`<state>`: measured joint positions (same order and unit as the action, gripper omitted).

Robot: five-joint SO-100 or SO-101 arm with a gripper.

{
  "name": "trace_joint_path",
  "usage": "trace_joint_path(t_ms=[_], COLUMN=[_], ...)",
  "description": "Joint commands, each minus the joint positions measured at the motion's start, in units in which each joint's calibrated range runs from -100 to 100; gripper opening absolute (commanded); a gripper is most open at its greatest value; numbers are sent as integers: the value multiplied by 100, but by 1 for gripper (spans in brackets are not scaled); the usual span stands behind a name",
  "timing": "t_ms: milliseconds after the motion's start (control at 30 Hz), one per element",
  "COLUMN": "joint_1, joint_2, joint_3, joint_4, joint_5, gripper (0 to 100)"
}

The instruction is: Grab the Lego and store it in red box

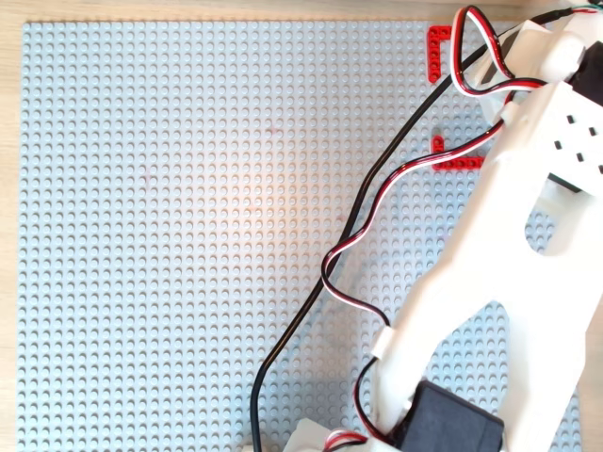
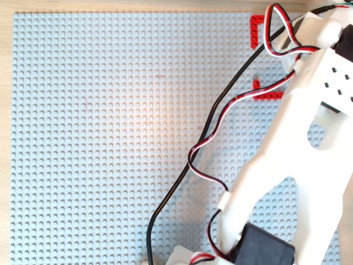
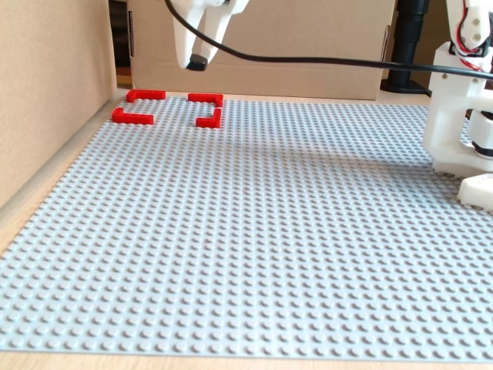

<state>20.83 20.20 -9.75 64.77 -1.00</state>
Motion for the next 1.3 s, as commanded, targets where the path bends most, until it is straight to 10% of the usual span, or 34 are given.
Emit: trace_joint_path(t_ms=[0, 467, 1267], joint_1=[-107, -144, -1484], joint_2=[166, 183, -6054], joint_3=[-243, -298, -61], joint_4=[-301, -442, 3444], joint_5=[-20, 12, 241], gripper=[7, 15, 1])
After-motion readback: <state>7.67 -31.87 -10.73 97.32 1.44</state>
